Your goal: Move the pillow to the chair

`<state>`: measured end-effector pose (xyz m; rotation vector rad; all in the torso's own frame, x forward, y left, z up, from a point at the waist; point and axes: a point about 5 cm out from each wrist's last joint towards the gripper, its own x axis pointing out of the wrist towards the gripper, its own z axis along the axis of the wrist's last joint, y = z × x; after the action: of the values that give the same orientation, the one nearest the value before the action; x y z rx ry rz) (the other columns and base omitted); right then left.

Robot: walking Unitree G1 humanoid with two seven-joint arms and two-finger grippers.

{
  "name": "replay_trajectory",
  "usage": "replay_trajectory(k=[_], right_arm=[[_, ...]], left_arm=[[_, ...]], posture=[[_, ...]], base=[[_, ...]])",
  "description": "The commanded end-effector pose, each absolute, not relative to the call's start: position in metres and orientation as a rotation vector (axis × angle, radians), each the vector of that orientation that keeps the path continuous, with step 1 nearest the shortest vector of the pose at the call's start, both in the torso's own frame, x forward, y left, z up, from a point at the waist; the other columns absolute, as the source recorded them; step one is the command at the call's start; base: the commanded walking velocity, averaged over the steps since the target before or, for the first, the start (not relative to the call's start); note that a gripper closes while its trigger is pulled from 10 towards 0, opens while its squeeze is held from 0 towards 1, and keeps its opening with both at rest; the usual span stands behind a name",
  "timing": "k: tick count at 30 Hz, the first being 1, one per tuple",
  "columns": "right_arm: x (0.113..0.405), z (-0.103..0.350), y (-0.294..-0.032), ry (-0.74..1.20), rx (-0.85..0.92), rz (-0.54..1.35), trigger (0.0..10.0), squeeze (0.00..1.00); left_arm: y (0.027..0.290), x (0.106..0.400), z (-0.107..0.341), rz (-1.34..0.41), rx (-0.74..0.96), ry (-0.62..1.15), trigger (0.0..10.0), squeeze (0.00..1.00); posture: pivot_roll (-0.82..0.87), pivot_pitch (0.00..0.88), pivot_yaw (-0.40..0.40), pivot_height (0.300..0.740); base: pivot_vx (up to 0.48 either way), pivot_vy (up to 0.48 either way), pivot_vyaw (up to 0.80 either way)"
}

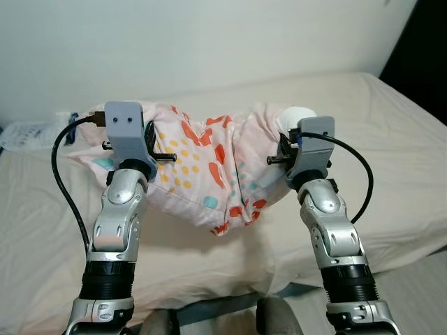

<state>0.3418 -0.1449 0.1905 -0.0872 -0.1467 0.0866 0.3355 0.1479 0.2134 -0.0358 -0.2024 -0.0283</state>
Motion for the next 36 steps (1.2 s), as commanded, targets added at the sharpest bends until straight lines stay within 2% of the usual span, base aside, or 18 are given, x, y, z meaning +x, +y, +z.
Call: replay_trajectory(k=[1,10,23,36], right_arm=[[0.342,0.198,-0.137,-0.177,-0.081,0.128,10.0,0.0],[0.342,0.198,-0.137,-0.173,-0.081,0.129,10.0,0.0],[0.343,0.197,-0.136,-0.168,-0.084,0.133,10.0,0.0],[0.339,0.176,-0.13,-0.084,-0.103,0.181,10.0,0.0]], left_arm=[[0.146,0.334,0.223,-0.047,-0.018,-0.258,10.0,0.0],[0.149,0.335,0.222,-0.029,-0.022,-0.251,10.0,0.0],[0.153,0.335,0.22,-0.016,-0.034,-0.244,10.0,0.0],[0.158,0.33,0.199,0.002,-0.074,-0.198,10.0,0.0]], posture=[[0.02,0.071,0.006,0.703],[0.02,0.07,0.007,0.74],[0.02,0.073,0.004,0.74],[0.02,0.07,0.008,0.74]], base=[[0.0,0.0,0.0],[0.0,0.0,0.0],[0.0,0.0,0.0],[0.0,0.0,0.0]])
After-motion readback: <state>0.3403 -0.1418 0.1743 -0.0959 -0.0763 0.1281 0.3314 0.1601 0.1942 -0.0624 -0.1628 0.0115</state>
